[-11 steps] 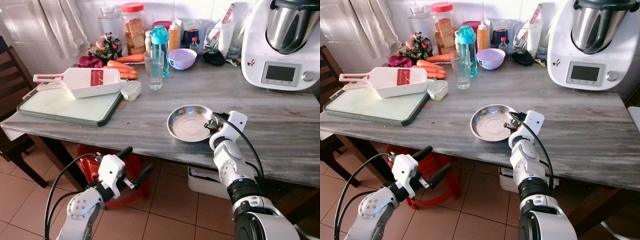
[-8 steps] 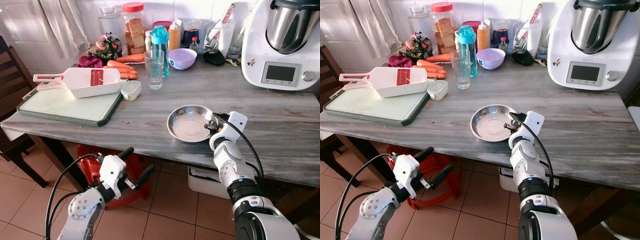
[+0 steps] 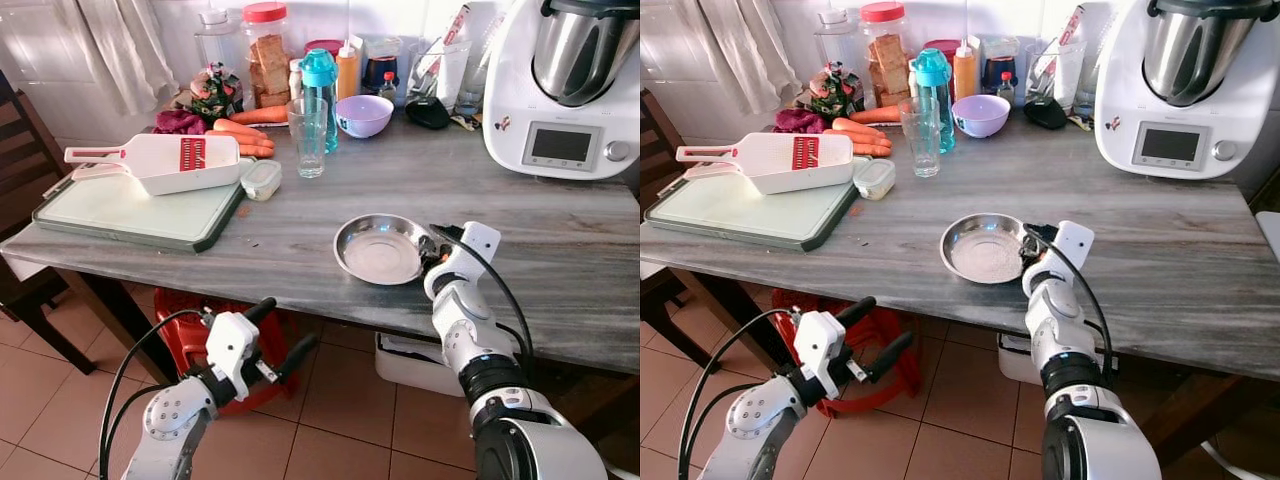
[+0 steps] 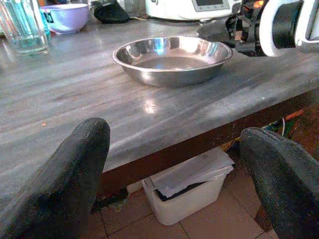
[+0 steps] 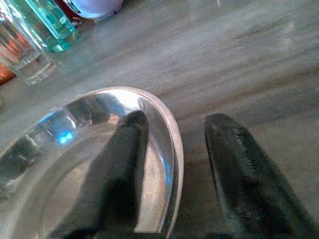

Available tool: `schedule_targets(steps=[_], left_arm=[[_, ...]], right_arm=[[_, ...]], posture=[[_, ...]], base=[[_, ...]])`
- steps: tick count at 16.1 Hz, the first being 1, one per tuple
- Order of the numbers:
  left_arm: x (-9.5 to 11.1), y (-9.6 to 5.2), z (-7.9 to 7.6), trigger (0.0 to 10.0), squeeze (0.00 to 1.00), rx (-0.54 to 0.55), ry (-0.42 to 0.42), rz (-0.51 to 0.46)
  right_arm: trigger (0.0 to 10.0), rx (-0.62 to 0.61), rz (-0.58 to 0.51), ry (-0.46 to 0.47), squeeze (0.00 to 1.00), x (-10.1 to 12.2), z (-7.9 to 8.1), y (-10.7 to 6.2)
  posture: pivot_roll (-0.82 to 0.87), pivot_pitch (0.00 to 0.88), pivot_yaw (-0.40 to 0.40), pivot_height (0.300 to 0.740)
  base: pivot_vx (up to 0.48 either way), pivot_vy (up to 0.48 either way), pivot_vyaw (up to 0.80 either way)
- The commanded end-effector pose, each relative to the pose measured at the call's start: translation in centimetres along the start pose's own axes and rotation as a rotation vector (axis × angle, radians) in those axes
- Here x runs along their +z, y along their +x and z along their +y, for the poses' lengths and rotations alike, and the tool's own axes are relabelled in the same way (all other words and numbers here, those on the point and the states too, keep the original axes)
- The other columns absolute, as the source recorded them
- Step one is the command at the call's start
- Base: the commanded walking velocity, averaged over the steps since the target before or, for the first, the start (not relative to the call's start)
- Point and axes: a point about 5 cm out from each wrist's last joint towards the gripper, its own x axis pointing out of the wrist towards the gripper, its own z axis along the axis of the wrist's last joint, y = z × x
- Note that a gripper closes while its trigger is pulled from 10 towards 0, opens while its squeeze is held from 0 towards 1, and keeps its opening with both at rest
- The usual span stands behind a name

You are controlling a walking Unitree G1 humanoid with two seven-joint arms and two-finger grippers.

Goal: Setting the table

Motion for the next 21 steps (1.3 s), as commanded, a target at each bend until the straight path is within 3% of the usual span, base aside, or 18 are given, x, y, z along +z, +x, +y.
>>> schedule_targets(steps=[1,5,9,11,16,18,20,21], left_arm=[[0.2,-0.1,0.1,10.0,0.0,-0.005,0.002,-0.001],[0.3,-0.1,0.1,10.0,0.0,-0.029,0.022,0.002],[0.5,-0.1,0.1,10.0,0.0,-0.01,0.031,-0.002],[0.4,-0.2,0.0,10.0,0.0,0.01,0.028,0.001],[0.6,-0.3,0.0,10.0,0.0,0.04,0.022,-0.008],[0.5,-0.5,0.6,10.0,0.0,0.117,0.03,0.014],[0.2,-0.3,2.6,10.0,0.0,0.321,0.033,0.074],[0.2,-0.1,3.6,10.0,0.0,0.42,0.041,0.097]], right_arm=[[10.0,0.022,-0.026,0.005,1.0,0.6,0.5,0.1],[10.0,0.06,-0.096,0.003,1.0,1.6,1.3,-0.2],[10.0,0.086,-0.181,-0.06,1.0,2.8,1.6,-1.0],[10.0,0.092,-0.251,-0.192,1.0,3.4,0.1,-3.0],[10.0,0.057,-0.254,-0.314,1.0,2.4,-3.0,-6.3],[10.0,0.041,-0.217,-0.301,1.0,1.5,-3.6,-8.2],[10.0,0.014,-0.221,-0.321,1.0,1.0,-4.2,-10.0],[10.0,0.01,-0.229,-0.312,0.75,1.0,-4.2,-10.8]], posture=[[0.06,0.0,0.054,0.74],[0.06,0.0,0.06,0.74],[0.06,0.0,0.062,0.74],[0.05,0.0,0.058,0.74],[0.04,0.0,0.055,0.74],[0.02,0.0,0.061,0.74],[0.0,0.0,0.067,0.74],[-0.01,0.0,0.07,0.74]], base=[[0.0,0.0,0.0],[0.0,0.0,0.0],[0.0,0.0,0.0],[0.0,0.0,0.0],[0.0,0.0,0.0],[0.0,0.0,0.0],[0.0,0.0,0.0],[0.0,0.0,0.0]])
